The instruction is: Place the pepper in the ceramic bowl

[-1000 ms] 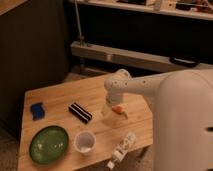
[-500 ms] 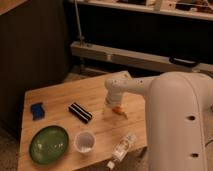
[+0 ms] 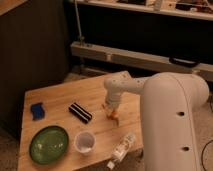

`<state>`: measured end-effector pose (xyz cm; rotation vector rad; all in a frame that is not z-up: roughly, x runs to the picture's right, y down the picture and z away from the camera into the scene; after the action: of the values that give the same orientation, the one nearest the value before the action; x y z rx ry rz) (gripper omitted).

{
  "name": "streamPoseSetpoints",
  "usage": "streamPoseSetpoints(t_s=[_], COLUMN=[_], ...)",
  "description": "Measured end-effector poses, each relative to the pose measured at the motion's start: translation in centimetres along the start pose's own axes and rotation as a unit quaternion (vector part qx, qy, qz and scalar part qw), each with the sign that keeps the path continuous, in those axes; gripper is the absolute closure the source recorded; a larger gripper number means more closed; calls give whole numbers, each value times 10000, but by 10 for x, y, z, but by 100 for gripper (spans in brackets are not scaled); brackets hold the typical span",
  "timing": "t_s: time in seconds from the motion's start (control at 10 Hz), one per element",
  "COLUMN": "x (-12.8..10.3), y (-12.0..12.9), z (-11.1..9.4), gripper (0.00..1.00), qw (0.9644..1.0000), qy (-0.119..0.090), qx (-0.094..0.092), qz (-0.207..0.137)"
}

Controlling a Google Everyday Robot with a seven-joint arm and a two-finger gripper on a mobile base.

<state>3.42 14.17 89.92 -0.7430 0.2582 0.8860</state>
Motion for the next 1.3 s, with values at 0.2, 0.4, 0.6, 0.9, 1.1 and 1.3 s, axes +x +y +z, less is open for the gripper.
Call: streamPoseSetpoints(t_s=[0.2, 0.4, 0.6, 0.9, 1.1, 1.3], x=[1, 0, -14, -39, -48, -58], y=[0, 3, 11, 36, 49, 91], z=[-2, -8, -38, -114, -152, -193], gripper=[100, 100, 100, 100, 100, 100], qw=[10000, 10000, 9991, 9959, 9933, 9868], qy=[12, -55, -411, -848, -1024, -1144], qx=[-1, -23, -73, -220, -383, -767], qz=[-2, -11, -51, -209, -368, -856])
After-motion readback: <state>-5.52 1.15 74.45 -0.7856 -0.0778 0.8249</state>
